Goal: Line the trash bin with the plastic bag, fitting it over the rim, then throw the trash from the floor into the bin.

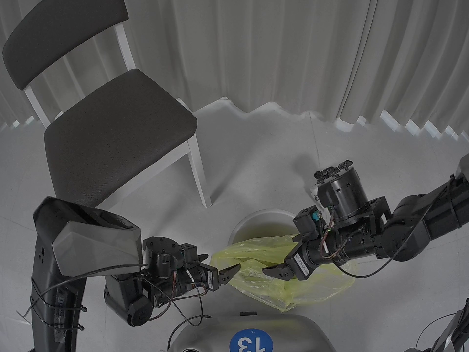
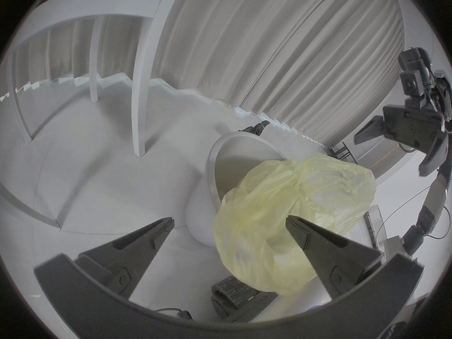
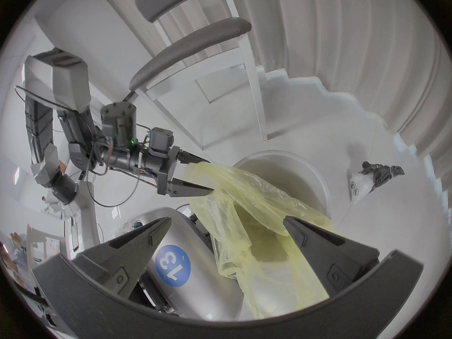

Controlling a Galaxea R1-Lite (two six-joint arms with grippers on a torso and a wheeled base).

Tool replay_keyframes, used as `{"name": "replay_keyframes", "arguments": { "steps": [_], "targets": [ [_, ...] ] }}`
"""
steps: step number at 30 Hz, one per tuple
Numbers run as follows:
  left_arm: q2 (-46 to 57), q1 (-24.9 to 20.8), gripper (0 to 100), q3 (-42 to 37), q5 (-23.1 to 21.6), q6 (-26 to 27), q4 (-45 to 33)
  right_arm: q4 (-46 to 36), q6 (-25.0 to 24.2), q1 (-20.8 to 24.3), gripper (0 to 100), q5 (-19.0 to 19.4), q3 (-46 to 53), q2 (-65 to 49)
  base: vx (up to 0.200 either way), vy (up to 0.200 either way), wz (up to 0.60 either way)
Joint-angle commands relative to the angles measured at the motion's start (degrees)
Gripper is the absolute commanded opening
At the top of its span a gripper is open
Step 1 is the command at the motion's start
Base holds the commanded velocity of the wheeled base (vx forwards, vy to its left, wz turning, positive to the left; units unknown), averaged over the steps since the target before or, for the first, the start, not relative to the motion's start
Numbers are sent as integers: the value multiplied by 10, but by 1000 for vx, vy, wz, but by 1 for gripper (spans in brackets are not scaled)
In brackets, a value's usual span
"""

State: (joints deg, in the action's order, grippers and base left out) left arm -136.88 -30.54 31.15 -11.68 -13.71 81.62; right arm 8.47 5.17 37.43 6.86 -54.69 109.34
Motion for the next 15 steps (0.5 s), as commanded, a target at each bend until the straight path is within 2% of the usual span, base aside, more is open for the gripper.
{"name": "replay_keyframes", "arguments": {
  "steps": [1, 6, 15],
  "targets": [
    [25, 4, 100, -10, -1, -1, 0, -19, 23, -5, 100, 0, -30, 46, 0, 0, 0],
    [29, 5, 100, -11, -2, -1, 1, -23, 75, -21, 100, -11, -40, 86, 0, 0, 0],
    [31, 5, 100, -11, -2, -1, 1, -22, 125, -47, 100, -15, -65, 127, 0, 0, 0]
  ]
}}
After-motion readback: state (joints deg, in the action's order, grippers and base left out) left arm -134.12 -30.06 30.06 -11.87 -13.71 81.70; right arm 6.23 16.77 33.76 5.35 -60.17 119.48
